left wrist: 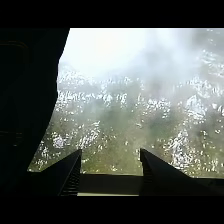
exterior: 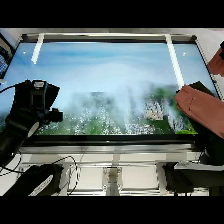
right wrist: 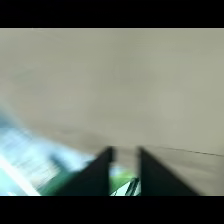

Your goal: Fold the clothes and pants, and hang the long-sleeved shirts on hangers.

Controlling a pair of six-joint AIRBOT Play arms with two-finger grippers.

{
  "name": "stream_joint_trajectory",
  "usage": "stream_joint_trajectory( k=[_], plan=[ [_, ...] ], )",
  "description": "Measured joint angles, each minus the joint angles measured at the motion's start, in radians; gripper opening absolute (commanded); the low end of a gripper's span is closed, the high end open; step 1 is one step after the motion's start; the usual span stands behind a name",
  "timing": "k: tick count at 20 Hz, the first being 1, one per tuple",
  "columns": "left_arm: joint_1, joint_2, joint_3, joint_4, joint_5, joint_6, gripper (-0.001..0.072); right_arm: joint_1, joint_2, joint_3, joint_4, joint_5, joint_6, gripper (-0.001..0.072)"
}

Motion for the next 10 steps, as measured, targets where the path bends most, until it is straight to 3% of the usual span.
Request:
stream_joint_trajectory(
  k=[4,10],
  plan=[
    [0.0,0.0,0.0,-0.002,0.0,0.0,0.0421,0.307,0.17,-0.11,0.061,-0.019,-0.067,0.001],
    [0.0,0.0,0.0,-0.003,0.0,0.0,0.0421,0.737,0.373,-0.4,-0.025,-0.021,-0.072,0.001]
  ],
)
